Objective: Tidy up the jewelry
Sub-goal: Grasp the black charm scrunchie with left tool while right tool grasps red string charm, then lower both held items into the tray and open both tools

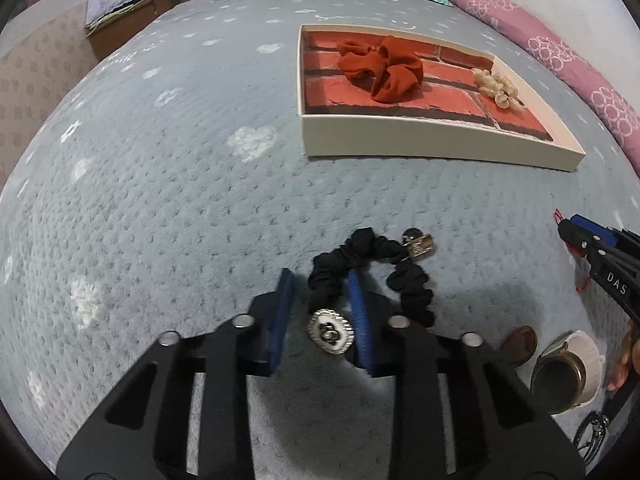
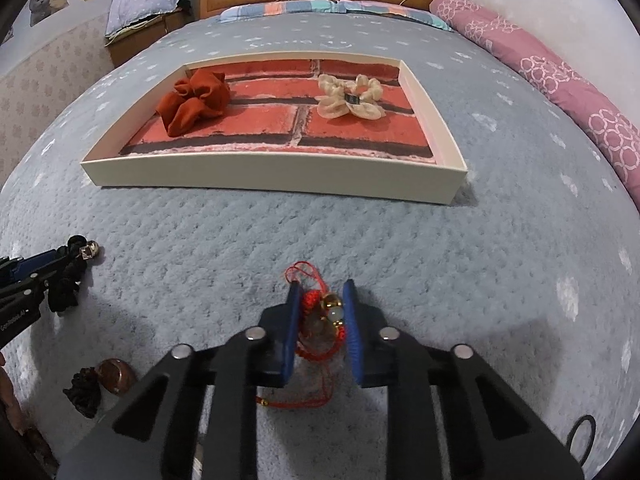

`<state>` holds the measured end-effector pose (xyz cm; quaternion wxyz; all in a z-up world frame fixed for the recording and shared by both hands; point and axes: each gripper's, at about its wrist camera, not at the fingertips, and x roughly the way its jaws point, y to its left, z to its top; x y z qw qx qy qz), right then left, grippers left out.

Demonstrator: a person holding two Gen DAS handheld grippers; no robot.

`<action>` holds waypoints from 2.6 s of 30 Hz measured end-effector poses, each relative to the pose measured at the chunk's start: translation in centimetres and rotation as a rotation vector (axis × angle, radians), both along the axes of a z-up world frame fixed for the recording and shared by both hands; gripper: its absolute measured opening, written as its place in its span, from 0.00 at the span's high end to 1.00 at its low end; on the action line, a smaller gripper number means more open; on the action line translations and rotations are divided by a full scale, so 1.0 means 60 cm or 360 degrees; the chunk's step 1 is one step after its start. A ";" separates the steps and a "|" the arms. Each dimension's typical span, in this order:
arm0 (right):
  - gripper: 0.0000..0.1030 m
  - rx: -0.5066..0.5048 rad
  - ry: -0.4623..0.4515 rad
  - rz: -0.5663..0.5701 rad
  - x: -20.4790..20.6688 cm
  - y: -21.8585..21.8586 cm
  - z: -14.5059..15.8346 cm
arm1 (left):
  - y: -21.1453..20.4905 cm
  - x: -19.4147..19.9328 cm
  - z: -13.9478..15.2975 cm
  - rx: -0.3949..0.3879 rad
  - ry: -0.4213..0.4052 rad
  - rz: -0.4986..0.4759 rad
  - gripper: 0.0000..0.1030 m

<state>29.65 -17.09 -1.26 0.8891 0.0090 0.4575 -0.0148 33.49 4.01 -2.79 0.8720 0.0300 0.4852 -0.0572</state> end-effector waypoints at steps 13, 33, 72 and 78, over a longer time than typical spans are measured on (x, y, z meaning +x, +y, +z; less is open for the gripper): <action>0.90 0.0083 0.0007 0.0006 0.007 -0.014 0.010 | 0.003 0.004 0.009 -0.0028 -0.0034 -0.0007 0.92; 0.90 0.0157 -0.0188 0.0007 0.040 -0.044 0.116 | -0.016 0.015 0.128 -0.0110 -0.0232 -0.0032 0.92; 0.90 0.0115 -0.0109 -0.0045 0.232 -0.085 0.024 | -0.078 0.243 0.036 -0.0081 -0.0182 0.0048 0.92; 0.90 0.0125 -0.0070 -0.0059 0.231 -0.088 0.009 | -0.085 0.238 0.019 -0.0034 -0.0134 0.0038 0.88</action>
